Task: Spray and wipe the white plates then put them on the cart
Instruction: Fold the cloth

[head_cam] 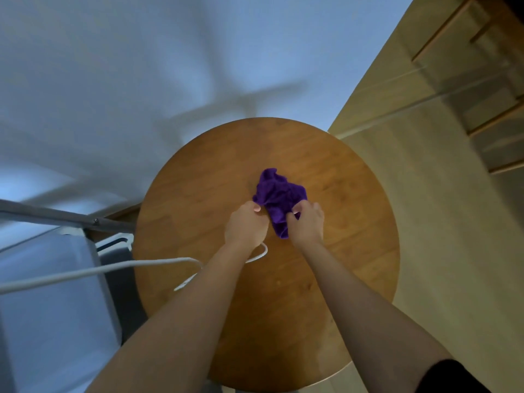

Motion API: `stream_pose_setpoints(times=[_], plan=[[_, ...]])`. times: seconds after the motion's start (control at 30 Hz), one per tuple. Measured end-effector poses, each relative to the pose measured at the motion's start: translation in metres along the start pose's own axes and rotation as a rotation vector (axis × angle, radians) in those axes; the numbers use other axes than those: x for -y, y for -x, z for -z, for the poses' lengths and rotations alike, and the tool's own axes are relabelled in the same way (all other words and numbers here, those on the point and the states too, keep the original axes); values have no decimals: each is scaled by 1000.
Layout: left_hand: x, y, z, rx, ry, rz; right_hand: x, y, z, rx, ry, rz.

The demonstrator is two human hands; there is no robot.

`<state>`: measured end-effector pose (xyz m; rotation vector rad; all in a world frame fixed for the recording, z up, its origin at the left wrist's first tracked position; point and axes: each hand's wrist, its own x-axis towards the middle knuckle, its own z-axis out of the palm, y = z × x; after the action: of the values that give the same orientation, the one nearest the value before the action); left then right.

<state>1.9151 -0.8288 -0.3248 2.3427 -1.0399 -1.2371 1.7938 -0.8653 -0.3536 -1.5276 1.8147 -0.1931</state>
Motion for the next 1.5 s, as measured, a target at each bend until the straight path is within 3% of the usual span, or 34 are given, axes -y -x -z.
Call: stream_pose_setpoints(times=[0.17, 0.4, 0.53, 0.77, 0.87, 1.1, 1.2, 1.27, 1.37, 1.5], plan=[[3, 1, 15, -7, 56, -77, 34, 10, 19, 15, -218, 163], [-8, 32, 52, -21, 222, -279, 99, 43, 54, 20, -220, 397], [-19, 75, 79, -45, 369, -379, 132, 86, 79, 30, -347, 445], [-12, 168, 148, -161, 402, -606, 184, 181, 109, 0, -467, 503], [-2, 208, 180, -162, 408, -612, 202, 219, 111, 14, -505, 461], [25, 286, 244, -207, 462, -649, 228, 293, 124, 44, -383, 616], [34, 305, 264, -257, 537, -594, 232, 317, 137, 289, -324, 718], [37, 311, 275, -317, 492, -581, 237, 325, 144, 400, -113, 762], [37, 320, 291, -393, 511, -572, 246, 325, 154, 308, 279, 802], [41, 329, 310, -441, 324, -606, 255, 326, 164, 209, 330, 830]])
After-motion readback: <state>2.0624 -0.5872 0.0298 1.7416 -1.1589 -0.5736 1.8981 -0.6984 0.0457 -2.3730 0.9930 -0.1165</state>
